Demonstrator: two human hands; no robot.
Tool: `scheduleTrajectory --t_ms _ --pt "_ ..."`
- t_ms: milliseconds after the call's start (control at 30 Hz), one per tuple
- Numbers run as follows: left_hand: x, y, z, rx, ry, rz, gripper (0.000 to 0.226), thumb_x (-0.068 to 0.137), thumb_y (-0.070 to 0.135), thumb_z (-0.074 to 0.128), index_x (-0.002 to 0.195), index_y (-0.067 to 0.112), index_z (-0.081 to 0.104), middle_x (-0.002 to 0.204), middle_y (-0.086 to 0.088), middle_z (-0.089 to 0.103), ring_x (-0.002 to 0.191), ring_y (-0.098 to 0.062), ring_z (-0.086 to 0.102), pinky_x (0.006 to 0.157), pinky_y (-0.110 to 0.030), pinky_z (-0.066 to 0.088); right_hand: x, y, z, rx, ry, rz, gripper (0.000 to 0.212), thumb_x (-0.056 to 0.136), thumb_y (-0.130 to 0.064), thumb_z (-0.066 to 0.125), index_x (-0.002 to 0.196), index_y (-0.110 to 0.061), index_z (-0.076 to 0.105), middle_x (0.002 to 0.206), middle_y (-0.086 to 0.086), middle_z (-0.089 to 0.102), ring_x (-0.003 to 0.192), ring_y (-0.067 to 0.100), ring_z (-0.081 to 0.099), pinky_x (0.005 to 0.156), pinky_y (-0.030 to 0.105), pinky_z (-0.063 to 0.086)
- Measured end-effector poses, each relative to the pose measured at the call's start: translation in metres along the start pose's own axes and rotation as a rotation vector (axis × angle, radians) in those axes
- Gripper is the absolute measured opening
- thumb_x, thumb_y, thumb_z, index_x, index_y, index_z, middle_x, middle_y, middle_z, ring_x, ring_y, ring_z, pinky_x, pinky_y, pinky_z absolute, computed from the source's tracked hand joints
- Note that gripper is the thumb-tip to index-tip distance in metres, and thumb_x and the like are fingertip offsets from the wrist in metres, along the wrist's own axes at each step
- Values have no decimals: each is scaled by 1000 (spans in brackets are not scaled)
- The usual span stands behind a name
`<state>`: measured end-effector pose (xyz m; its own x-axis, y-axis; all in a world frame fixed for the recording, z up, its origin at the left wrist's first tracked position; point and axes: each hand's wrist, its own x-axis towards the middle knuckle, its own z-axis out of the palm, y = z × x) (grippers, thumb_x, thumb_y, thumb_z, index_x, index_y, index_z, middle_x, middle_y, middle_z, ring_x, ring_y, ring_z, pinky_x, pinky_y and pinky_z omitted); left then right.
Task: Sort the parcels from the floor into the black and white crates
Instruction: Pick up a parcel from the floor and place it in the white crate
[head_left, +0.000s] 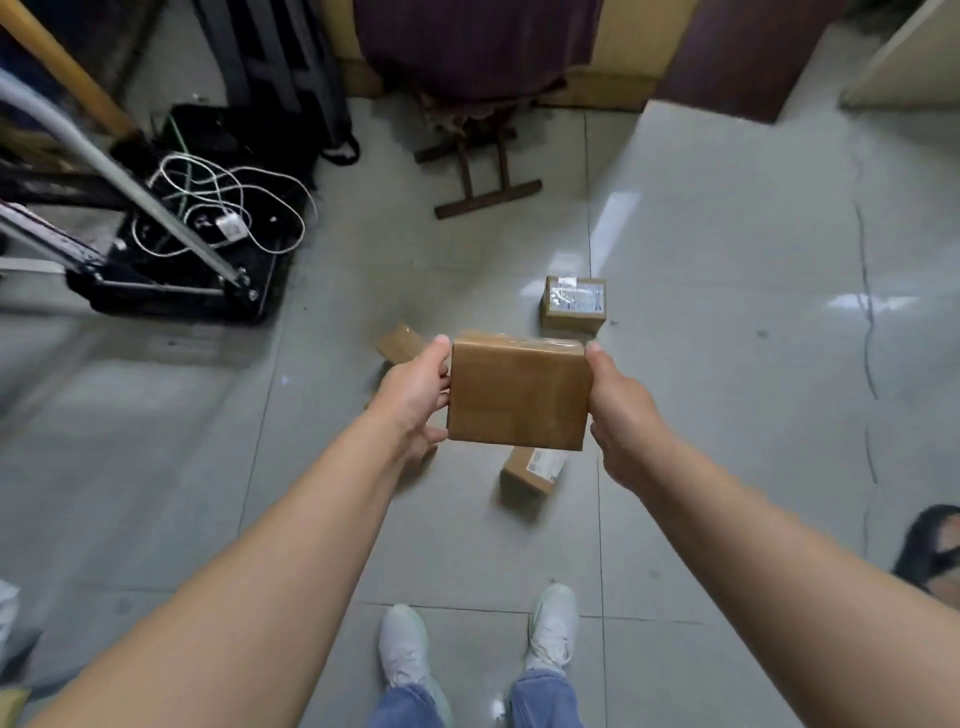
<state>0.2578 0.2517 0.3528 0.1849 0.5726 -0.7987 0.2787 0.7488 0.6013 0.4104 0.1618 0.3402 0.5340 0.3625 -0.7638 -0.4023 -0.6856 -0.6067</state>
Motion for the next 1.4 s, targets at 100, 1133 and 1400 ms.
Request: scheduleTrajectory --t_ms 100,1133,1400 --pt "-68 58 -21 -71 38 109 32 96 41 45 83 16 60 75 4 59 68 -12 56 60 -29 48 -65 -64 3 22 -7 -142 39 91 -56 42 105 -21 53 111 -2 58 93 12 55 80 30 46" --pt "-420 100 -312 -843 806 611 19 83 -4 47 76 12 55 73 -6 56 65 -17 49 59 -27 39 -476 -196 225 -279 -818 -864 34 86 -52 55 104 -23 60 93 -5 65 80 12 60 64 30 49" --pt "-443 25 -414 -1087 995 555 22 83 16 60 103 8 58 87 -8 62 70 -18 58 59 -28 46 -529 -120 328 -486 -1036 -854 16 91 -46 53 82 -36 60 87 -17 57 81 2 52 65 23 40"
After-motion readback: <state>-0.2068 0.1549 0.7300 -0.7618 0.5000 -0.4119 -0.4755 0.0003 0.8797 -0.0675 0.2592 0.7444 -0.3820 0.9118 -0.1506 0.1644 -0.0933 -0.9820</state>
